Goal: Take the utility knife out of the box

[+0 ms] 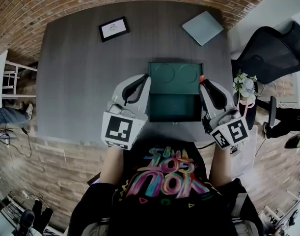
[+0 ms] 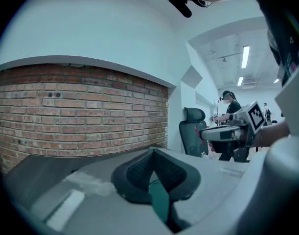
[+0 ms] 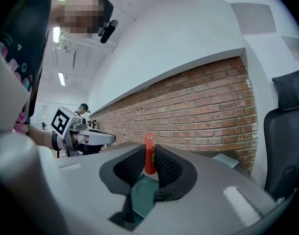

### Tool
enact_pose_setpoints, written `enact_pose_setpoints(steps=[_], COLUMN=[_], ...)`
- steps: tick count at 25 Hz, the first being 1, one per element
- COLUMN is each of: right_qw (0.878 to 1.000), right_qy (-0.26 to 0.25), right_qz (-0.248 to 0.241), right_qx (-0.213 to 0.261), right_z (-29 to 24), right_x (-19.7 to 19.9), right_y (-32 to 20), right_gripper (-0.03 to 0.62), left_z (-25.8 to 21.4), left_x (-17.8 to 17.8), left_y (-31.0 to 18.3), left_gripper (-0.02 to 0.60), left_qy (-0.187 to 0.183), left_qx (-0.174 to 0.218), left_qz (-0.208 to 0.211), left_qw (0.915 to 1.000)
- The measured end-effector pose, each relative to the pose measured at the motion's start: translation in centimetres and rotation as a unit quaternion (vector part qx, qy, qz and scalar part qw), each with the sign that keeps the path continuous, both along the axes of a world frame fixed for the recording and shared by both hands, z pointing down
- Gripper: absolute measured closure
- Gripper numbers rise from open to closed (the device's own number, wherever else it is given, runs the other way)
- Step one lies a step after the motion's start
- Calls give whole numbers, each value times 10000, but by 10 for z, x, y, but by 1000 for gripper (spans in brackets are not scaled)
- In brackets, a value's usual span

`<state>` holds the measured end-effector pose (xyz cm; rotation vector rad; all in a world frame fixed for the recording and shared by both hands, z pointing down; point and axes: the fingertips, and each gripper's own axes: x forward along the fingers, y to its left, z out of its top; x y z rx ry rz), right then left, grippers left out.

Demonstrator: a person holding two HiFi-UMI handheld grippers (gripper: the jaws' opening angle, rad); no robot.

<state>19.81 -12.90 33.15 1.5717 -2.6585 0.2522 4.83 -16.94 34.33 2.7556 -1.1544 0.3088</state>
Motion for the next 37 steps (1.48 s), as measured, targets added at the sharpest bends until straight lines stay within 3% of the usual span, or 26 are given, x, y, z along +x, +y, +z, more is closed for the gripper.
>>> enact_pose_setpoints(steps=[37], right_qw=[10000], right_qy=[-62], right_qz=[14], right_qx=[69], right_z=[2], right_x=[0], right_y=[-1], right_gripper=[540], left_z=[2], left_x=[2], left_y=[-2], left_gripper=[581], left_qy=[-150], left_qx=[-27], left_qz=[-11], left_qw=[9999])
